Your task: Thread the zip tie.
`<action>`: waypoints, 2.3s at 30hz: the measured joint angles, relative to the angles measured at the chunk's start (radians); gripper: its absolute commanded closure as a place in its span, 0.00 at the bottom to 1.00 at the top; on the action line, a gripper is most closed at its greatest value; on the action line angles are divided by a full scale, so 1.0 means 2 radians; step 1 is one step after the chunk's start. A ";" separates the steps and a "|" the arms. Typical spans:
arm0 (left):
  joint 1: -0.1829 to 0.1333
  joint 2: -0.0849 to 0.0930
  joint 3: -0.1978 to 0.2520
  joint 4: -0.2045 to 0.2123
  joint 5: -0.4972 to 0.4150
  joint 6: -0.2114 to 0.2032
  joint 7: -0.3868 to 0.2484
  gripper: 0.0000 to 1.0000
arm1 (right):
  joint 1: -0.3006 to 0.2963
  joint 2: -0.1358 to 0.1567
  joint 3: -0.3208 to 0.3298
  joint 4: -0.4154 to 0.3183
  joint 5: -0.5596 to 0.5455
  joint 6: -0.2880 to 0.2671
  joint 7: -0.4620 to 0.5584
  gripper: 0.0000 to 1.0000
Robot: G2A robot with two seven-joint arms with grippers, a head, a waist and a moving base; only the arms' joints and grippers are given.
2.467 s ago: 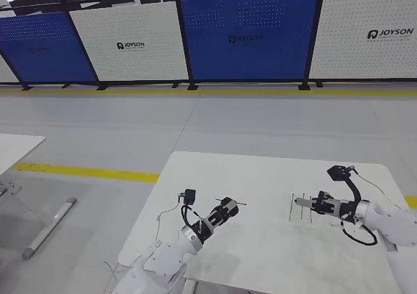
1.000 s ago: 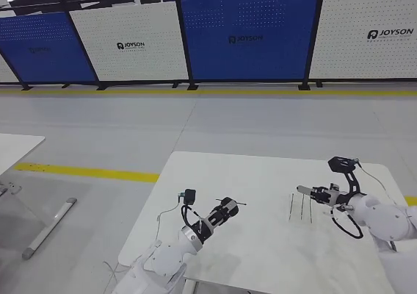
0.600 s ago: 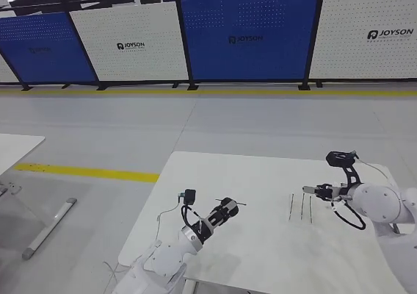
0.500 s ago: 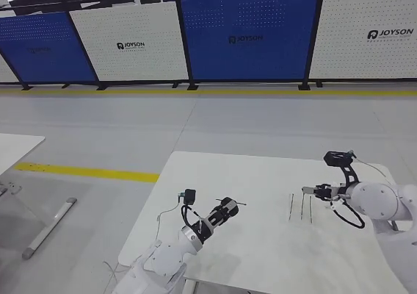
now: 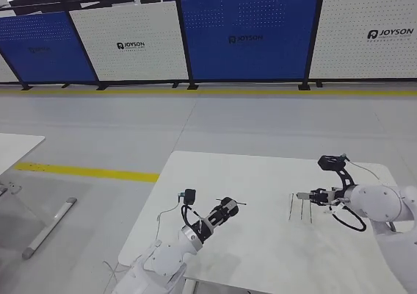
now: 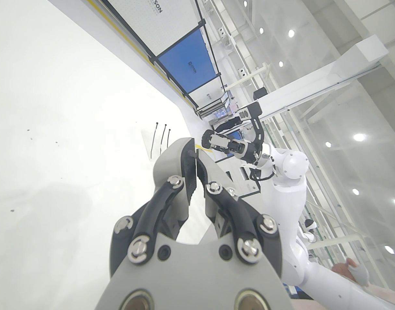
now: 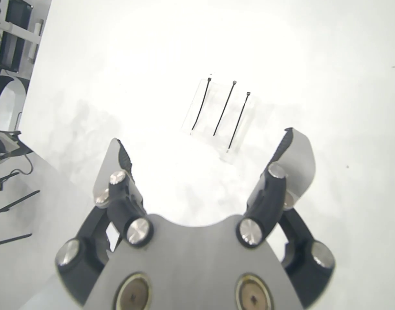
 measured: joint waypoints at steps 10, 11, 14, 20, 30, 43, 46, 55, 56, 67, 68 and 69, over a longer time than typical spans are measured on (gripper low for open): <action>0.000 0.000 0.000 0.000 0.000 0.000 0.000 1.00 | 0.056 -0.018 -0.047 0.109 0.063 -0.035 0.002 0.00; 0.000 0.000 0.000 0.000 0.000 0.000 0.000 1.00 | 0.056 -0.018 -0.047 0.108 0.062 -0.035 0.002 0.00; 0.000 0.000 0.000 0.000 0.000 0.000 0.000 1.00 | 0.055 -0.018 -0.046 0.107 0.062 -0.034 0.002 0.00; 0.000 0.000 0.000 0.000 0.000 0.000 0.000 1.00 | 0.050 -0.019 -0.046 0.107 0.069 -0.037 -0.007 0.00; 0.000 0.000 0.000 0.000 0.000 0.000 0.000 1.00 | 0.116 -0.046 -0.098 0.208 0.122 -0.016 -0.016 0.00; 0.000 0.000 0.000 0.000 0.000 0.000 0.000 1.00 | 0.162 -0.072 -0.143 0.304 0.135 -0.021 -0.025 0.00; 0.000 0.000 0.000 0.000 0.000 0.000 0.000 1.00 | 0.162 -0.072 -0.143 0.304 0.135 -0.021 -0.025 0.00; 0.000 0.000 0.000 0.000 0.000 0.000 0.000 1.00 | 0.152 -0.072 -0.150 0.276 0.105 0.016 -0.037 0.00; 0.000 0.000 0.000 0.000 0.000 0.000 0.000 1.00 | 0.152 -0.072 -0.151 0.274 0.104 0.019 -0.036 0.00; 0.000 0.000 0.000 0.000 0.000 0.000 0.000 1.00 | 0.152 -0.073 -0.154 0.267 0.088 0.035 -0.026 0.54; 0.000 0.000 0.000 0.000 0.000 0.000 0.000 1.00 | 0.152 -0.073 -0.154 0.266 0.088 0.036 -0.026 0.53; 0.000 0.000 0.000 0.000 0.000 0.000 0.000 1.00 | 0.152 -0.073 -0.154 0.265 0.086 0.037 -0.025 0.49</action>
